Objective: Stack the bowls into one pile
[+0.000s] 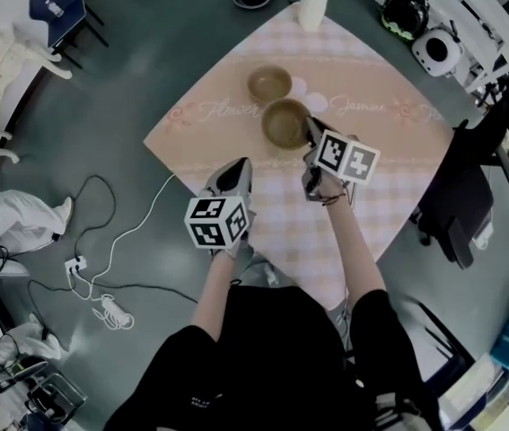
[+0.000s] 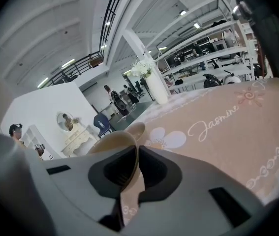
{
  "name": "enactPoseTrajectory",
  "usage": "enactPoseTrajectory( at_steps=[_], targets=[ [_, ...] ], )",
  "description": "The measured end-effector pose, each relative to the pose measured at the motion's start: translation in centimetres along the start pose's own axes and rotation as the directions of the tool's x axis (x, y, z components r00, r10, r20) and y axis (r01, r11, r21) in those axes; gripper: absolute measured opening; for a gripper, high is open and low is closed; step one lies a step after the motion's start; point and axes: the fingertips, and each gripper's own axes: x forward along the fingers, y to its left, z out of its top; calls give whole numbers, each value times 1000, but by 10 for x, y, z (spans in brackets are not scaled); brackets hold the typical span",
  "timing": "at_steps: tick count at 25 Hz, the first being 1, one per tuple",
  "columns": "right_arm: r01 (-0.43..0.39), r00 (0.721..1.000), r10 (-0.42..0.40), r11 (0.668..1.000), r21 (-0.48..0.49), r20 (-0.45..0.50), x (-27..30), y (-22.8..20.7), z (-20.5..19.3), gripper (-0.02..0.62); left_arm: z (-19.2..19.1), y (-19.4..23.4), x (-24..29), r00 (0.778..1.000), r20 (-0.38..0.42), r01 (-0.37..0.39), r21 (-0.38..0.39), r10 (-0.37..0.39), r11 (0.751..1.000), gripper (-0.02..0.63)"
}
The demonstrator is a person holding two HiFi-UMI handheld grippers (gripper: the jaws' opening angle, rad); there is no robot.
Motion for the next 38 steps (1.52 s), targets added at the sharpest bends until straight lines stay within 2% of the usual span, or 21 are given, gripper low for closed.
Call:
enactPoseTrajectory(
  at_steps=[8,16,28,38],
  targets=[
    [10,997,-11,1000,4,74,30,8,33,15,15,9,19,1000,11,-1,-5,1,1000,-3],
    [25,993,-25,1000,1,117,64,14,58,15,27,18,37,1000,11,-8,38,8,999,-2],
    [53,995,-52,998,-13,85,109,6,66,15,23,29,52,1000,-6,-29,15,29,999,-3],
    [82,997,-82,986,-144,7,133,5,55,25,16,32,59,999,-22,-44,-7,44,999,-3]
  ],
)
